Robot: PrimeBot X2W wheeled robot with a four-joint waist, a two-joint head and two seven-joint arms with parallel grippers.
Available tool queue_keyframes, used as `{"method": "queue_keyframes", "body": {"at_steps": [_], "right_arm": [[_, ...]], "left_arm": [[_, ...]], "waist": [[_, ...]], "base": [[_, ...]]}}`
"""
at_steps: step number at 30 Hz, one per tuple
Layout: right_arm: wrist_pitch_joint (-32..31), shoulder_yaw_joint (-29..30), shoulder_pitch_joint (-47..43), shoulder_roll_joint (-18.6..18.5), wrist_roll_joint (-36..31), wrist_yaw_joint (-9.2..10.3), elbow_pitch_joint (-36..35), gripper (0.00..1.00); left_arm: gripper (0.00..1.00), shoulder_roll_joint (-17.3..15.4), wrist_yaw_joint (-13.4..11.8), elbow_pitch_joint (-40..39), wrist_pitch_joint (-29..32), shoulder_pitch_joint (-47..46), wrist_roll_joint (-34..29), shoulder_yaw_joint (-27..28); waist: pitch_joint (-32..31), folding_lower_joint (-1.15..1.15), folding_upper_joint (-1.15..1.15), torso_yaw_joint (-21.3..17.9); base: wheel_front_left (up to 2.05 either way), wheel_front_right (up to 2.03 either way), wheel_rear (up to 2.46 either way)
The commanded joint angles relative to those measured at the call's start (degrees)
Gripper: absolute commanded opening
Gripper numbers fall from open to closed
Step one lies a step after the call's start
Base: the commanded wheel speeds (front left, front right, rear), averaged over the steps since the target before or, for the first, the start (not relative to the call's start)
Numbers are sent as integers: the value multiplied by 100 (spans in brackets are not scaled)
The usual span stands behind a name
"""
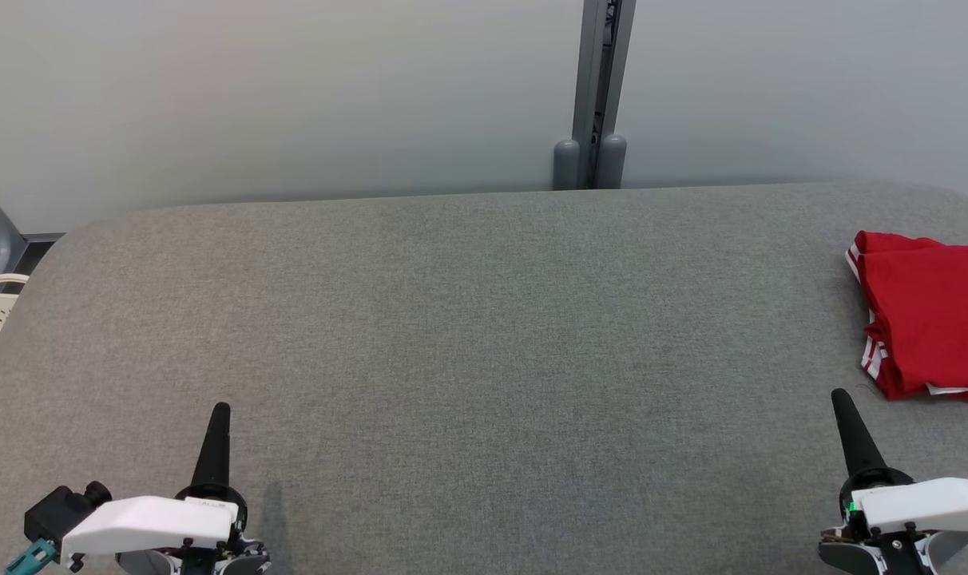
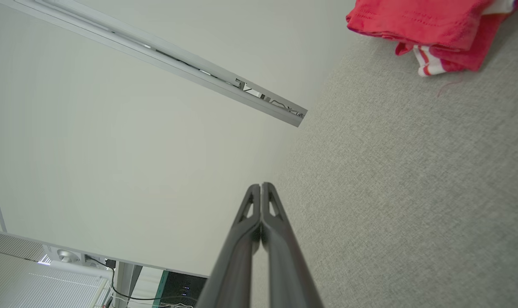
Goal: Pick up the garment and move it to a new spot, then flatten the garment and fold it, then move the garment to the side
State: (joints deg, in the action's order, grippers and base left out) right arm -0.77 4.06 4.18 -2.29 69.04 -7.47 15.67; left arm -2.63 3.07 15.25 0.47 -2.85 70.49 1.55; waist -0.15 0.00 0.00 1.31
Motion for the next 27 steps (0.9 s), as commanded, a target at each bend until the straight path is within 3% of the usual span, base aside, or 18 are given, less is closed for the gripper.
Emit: {"method": "queue_keyframes", "body": {"at_steps": [1, 27], "right_arm": [[-42, 30, 112, -56, 111, -3, -69, 0], [-348, 161, 173, -70, 1358, -4, -135, 0]], "left_arm": [[0, -29, 54, -66, 13, -162, 87, 46], [0, -35, 284, -103, 359, -293, 1267, 315]], "waist": [[0, 0, 0, -1], [17, 0, 0, -67]], "base": [[0, 0, 0], [0, 0, 0]]}}
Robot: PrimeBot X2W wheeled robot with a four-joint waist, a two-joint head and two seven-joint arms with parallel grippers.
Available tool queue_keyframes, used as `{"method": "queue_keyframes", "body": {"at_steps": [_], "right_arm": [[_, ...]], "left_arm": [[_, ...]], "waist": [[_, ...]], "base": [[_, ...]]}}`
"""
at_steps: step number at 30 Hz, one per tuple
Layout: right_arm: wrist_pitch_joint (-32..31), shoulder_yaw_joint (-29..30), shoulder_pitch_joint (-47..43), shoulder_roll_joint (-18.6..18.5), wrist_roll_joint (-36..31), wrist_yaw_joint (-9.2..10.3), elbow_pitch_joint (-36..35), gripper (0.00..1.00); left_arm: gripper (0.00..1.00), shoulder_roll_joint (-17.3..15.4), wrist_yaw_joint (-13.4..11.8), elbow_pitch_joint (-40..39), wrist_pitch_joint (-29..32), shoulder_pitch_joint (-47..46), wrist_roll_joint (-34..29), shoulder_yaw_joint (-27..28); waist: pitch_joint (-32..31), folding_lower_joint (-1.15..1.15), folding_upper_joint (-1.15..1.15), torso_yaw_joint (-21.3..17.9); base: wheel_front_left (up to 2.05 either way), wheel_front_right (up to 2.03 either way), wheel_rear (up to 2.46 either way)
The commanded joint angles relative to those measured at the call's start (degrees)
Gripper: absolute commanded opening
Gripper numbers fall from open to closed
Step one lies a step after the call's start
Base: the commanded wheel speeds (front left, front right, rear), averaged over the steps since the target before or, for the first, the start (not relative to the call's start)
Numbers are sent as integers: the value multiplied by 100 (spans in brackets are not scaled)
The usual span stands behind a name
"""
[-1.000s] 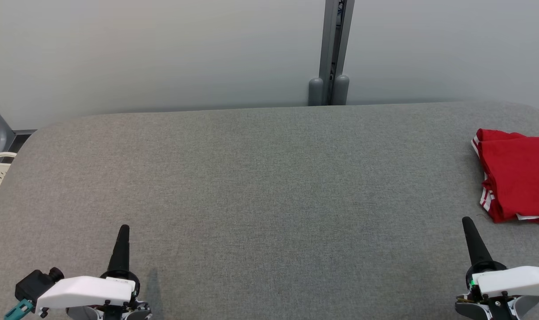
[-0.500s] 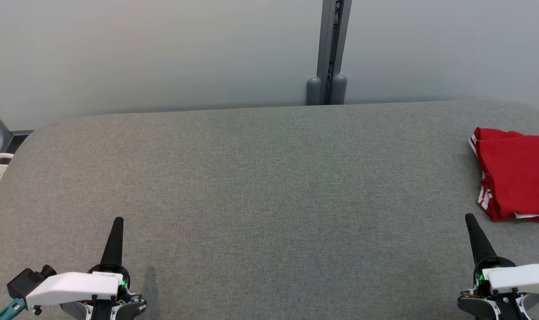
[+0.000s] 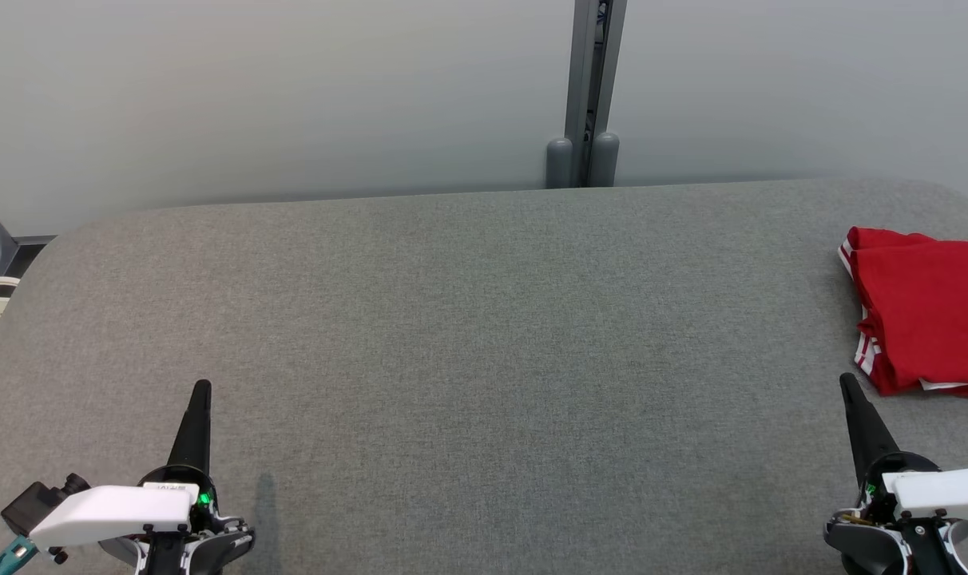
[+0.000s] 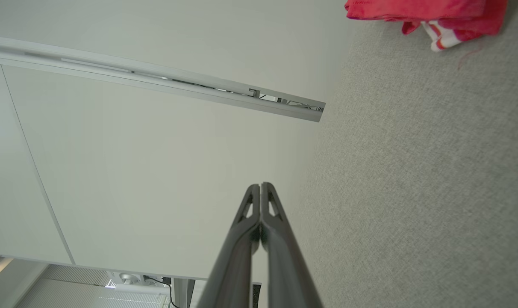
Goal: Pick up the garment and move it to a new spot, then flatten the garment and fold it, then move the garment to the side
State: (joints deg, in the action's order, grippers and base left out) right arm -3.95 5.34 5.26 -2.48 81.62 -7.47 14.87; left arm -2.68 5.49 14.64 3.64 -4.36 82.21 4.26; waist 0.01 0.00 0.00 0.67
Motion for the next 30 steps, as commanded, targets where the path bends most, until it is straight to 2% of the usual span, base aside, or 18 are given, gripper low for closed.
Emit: {"method": "queue_keyframes", "body": {"at_steps": [1, 26, 30], "right_arm": [[-45, 38, 68, -52, 143, -5, -56, 0], [-277, 130, 124, -65, 1098, -5, -98, 0], [-277, 129, 120, -64, 1085, -5, -96, 0]], "left_arm": [[0, -30, 53, -44, 46, -145, 137, 53], [0, -34, 228, -70, 306, -239, 1015, 257], [0, -33, 223, -67, 316, -225, 1019, 256]], "waist": [[1, 0, 0, -5], [16, 0, 0, -65], [17, 0, 0, -67]], "base": [[0, 0, 0], [0, 0, 0], [0, 0, 0]]}}
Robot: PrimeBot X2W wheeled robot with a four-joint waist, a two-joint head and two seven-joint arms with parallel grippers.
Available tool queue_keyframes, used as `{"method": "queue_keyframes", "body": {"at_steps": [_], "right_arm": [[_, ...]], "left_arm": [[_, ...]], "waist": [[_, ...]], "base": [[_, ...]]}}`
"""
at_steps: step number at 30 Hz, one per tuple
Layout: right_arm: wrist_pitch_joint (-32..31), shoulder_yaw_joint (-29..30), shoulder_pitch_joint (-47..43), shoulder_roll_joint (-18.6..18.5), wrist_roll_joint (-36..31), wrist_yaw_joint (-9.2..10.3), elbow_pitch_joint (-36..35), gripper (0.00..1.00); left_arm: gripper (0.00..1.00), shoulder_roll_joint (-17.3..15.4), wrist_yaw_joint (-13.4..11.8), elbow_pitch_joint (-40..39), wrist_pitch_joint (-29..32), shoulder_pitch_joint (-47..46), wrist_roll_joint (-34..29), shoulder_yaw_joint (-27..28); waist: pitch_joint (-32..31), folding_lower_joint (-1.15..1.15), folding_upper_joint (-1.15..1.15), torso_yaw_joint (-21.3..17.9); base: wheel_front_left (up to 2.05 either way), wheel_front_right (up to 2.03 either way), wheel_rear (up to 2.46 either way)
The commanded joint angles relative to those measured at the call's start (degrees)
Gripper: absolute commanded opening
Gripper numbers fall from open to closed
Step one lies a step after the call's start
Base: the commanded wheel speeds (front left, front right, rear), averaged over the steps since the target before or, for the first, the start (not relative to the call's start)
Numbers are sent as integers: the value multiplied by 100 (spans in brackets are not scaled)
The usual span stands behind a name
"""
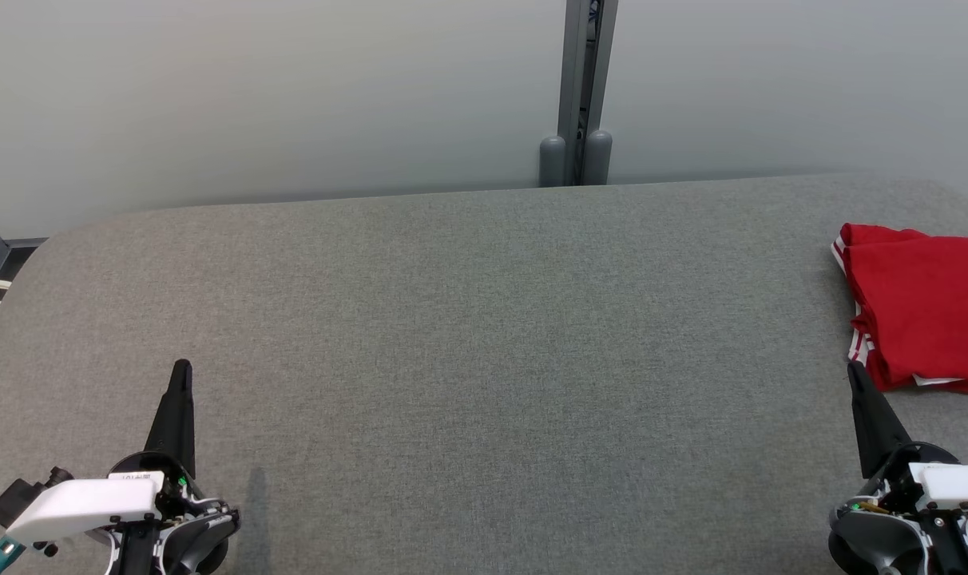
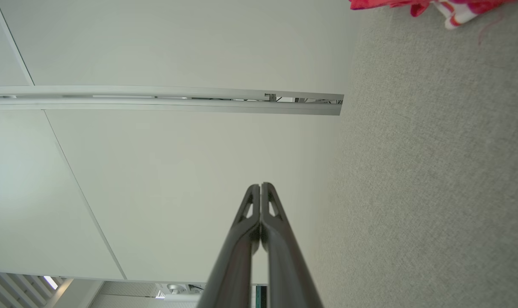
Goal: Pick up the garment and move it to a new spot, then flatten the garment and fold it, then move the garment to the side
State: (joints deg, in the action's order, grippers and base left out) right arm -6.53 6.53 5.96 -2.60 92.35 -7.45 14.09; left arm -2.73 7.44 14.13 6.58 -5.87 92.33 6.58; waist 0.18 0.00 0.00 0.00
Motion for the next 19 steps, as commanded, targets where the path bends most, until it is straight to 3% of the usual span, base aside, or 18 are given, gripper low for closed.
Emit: {"method": "queue_keyframes", "body": {"at_steps": [1, 19], "right_arm": [[-19, 10, 51, -52, 13, -6, -18, 0], [-18, 10, 51, -52, 14, -6, -17, 0]], "left_arm": [[0, -28, 28, -16, 20, -74, 7, 25], [0, -28, 28, -17, 17, -74, 9, 22]], "waist": [[0, 0, 0, 0], [0, 0, 0, 0]], "base": [[0, 0, 0], [0, 0, 0]]}}
